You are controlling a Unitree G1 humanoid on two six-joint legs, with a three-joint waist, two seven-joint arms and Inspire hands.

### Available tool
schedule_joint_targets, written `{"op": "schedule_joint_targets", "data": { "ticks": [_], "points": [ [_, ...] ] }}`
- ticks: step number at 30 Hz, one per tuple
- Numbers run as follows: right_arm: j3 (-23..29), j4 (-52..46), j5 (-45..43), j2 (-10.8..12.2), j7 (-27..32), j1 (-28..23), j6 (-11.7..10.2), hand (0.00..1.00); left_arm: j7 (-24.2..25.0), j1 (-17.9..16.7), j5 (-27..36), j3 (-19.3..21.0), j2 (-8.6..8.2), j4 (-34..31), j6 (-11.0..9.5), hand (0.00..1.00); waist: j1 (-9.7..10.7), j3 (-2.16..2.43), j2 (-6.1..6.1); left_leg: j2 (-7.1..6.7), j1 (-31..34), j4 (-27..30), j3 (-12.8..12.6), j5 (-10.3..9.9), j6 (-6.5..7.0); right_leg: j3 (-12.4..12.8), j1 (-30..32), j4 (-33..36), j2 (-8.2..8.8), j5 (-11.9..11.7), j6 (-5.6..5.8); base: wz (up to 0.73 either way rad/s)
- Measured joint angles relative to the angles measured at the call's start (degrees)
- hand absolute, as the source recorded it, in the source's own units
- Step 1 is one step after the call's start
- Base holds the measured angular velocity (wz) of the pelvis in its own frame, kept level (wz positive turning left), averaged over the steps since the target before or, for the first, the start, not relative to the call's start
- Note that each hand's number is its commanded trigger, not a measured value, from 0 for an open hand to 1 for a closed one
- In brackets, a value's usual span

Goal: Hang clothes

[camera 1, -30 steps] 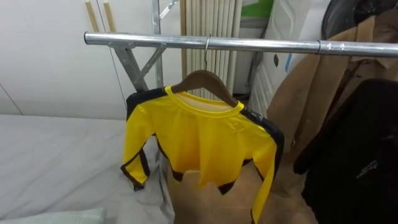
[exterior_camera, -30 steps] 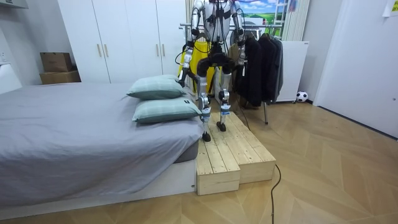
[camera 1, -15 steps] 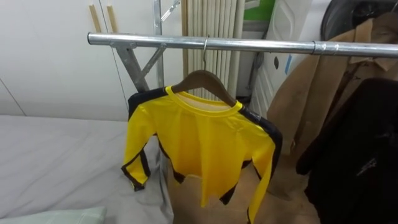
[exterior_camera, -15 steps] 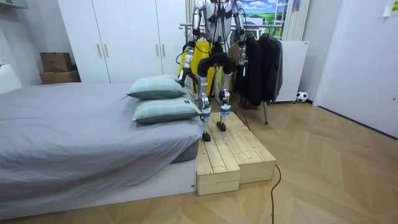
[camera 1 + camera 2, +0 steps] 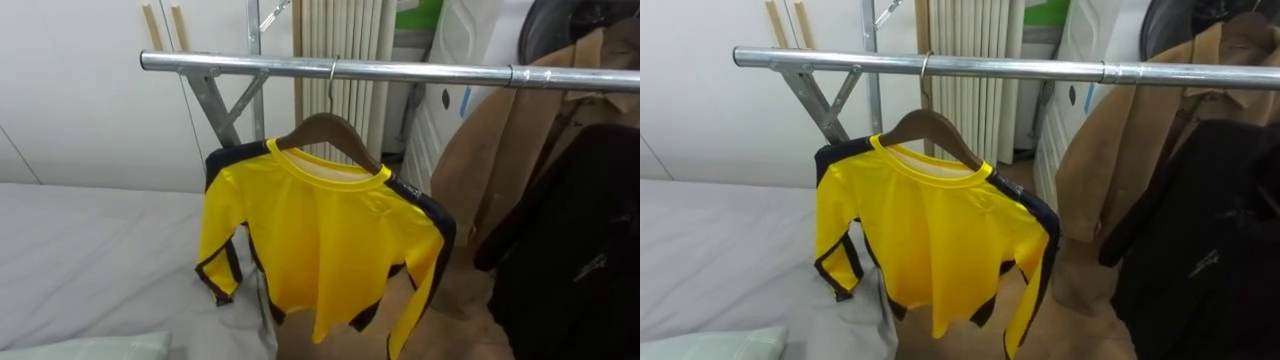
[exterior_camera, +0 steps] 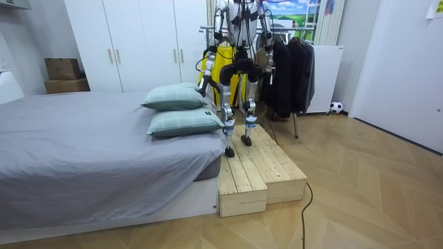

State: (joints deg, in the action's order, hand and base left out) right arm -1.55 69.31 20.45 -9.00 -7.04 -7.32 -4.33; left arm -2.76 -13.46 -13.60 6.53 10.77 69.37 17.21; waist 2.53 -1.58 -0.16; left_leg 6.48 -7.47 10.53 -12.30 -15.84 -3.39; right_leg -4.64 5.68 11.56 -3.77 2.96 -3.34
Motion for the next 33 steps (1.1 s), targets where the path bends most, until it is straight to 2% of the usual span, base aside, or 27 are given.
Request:
{"op": "schedule_joint_targets", "data": {
  "ticks": [13,22,25,27,31,32,33],
  "points": [
    [0.0,0.0,0.0,0.0,0.0,-0.2,0.3,0.0,0.0,0.0,0.0,0.0,-0.36,0.1,0.0,0.0,0.0,0.36,0.3,0.0,0.0,0.0,0.0,0.0,0.0,0.0,0.1,0.2,-0.03,0.0,-0.02,0.0],
    [-0.1,0.0,-0.5,-0.3,0.0,-0.1,0.8,0.0,0.0,0.0,0.5,-0.2,-0.48,0.2,0.0,0.0,-0.1,0.49,0.78,0.12,-0.3,0.2,0.8,0.0,-0.01,-1.0,-0.9,0.1,0.15,0.0,-0.05,0.04],
    [-1.7,-0.4,-0.6,-0.9,0.6,-0.2,0.8,0.0,-0.2,-0.1,0.6,-1.2,-0.72,0.4,-0.1,0.0,-0.5,0.49,1.12,0.18,-0.3,0.4,0.8,0.0,-0.02,-2.0,-0.9,0.5,0.45,0.3,-0.23,0.0],
    [-2.0,-0.4,-1.1,-1.2,0.6,0.0,0.8,0.0,-0.2,0.0,0.6,-1.1,-0.76,0.3,-0.3,0.0,-1.4,0.56,1.29,0.3,-0.2,0.6,0.9,-0.1,-0.1,-2.1,-0.7,0.9,0.45,0.7,-0.29,0.06],
    [-2.4,-0.3,-5.5,-2.3,-0.2,1.8,1.0,0.0,-0.2,0.0,0.7,-1.1,-0.76,0.3,-2.6,0.0,-2.3,0.75,1.8,0.57,1.2,1.5,2.5,-0.2,-0.25,-3.9,-0.2,1.3,0.85,1.2,-0.68,0.22],
    [-2.9,-0.4,-6.4,-2.8,-0.3,1.9,1.5,0.0,-0.2,-0.2,0.6,-1.0,-0.77,-0.3,-3.0,0.0,-3.0,0.96,1.96,0.73,2.2,2.3,3.5,-0.2,-0.4,-5.0,-0.1,1.3,1.01,1.4,-0.93,0.3],
    [-2.9,-0.4,-6.6,-3.0,-0.5,1.9,1.7,0.0,-0.2,-0.3,0.6,-1.0,-0.77,-1.0,-3.3,0.0,-3.0,0.96,1.98,0.77,2.7,2.7,4.1,-0.3,-0.46,-5.7,-0.1,1.3,1.21,1.6,-0.98,0.55]
  ]
}}
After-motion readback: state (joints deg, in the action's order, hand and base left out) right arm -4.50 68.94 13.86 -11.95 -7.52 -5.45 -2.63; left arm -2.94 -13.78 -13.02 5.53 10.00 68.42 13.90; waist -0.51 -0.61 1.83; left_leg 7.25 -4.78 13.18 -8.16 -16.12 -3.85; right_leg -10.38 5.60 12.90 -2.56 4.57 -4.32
